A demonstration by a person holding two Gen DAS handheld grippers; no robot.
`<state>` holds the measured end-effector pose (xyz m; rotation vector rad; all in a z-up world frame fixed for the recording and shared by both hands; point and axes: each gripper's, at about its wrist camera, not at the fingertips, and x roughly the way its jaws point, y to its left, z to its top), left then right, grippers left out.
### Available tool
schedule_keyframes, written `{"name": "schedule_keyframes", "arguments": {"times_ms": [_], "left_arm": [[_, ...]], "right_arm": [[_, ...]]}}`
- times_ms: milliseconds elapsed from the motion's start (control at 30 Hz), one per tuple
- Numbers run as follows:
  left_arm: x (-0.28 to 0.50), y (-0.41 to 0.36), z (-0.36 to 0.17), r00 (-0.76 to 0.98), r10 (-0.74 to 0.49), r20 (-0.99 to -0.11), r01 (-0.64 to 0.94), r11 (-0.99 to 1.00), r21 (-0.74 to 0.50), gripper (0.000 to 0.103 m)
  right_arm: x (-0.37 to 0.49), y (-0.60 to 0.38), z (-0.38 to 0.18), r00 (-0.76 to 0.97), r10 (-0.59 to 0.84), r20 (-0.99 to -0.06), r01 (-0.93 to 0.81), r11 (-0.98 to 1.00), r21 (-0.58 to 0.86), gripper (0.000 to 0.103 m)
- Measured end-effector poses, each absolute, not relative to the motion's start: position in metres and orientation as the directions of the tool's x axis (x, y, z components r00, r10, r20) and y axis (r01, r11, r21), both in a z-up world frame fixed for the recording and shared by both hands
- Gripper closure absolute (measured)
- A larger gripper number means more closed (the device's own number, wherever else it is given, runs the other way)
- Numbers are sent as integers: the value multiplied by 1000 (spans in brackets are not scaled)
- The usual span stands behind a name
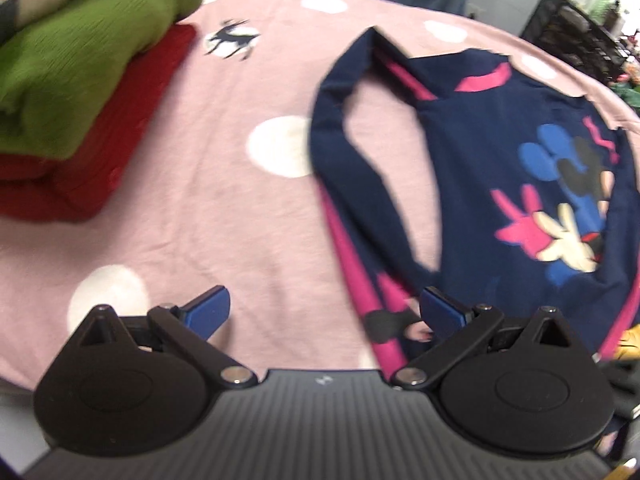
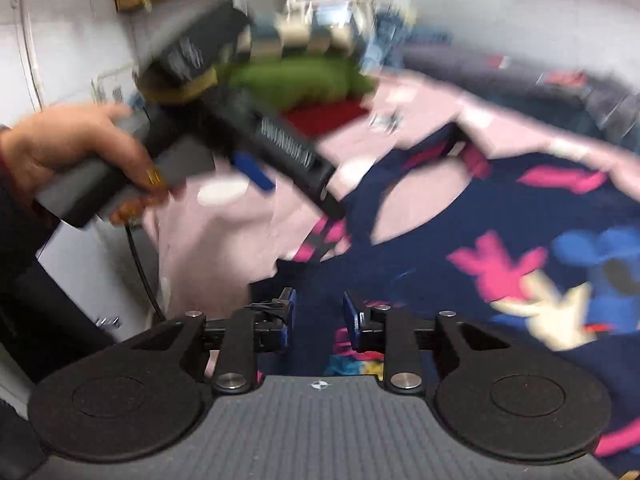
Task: Fold small clothes
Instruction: 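Grasp the sweatshirt's hem with the left gripper while the right gripper smooths the body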
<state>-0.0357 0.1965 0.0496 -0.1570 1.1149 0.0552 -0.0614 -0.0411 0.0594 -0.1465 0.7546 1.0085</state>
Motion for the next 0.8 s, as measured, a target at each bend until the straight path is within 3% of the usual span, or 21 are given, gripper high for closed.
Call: {"name": "schedule_keyframes", "arguments": {"times_ms": [67,100,133,267,367,467,500,533,600,700,800], "left_arm": [[-36,203,44,431,-40,-902,-139,984,-110,0],[-36,205,41,426,-44,-904,-145,983,-116,0],[-36,207,39,420,-49,-906,-150,981,-122,0],[-39,208,32,433,-147,-889,-141,964,-227,0],[-38,188,32,424,-180,-888,-41,975,-217,3],[-38,161,31,422,-151,-894,52,988,-142,17],[-38,155,32,434,-143,-890,75,990,-123,30],[-39,150,34,444,-153,-883,94,988,-124,53],[-39,146,37,455,-192,-869,120,981,-154,76],[-33,148,34,451,-227,-863,115,974,-196,85],[-32,178,42,493,-293,-819,40,948,-315,97]], "right_arm": [[-60,-21,42,193,700,-688,-816,504,283,40],[-66,-20,41,197,717,-669,-830,485,276,19],[-69,-20,44,185,732,-656,-844,461,275,14],[-74,-40,59,251,765,-594,-828,487,277,16],[-72,-53,66,303,763,-570,-804,526,277,8],[-67,-61,64,322,752,-575,-763,566,313,6],[-65,-63,63,322,751,-577,-750,574,328,6],[-62,-64,62,321,749,-579,-742,579,339,6],[-63,-67,61,323,745,-584,-731,588,346,6],[-62,-69,59,327,745,-582,-722,594,354,3],[-65,-75,58,335,742,-580,-719,599,352,3]]}}
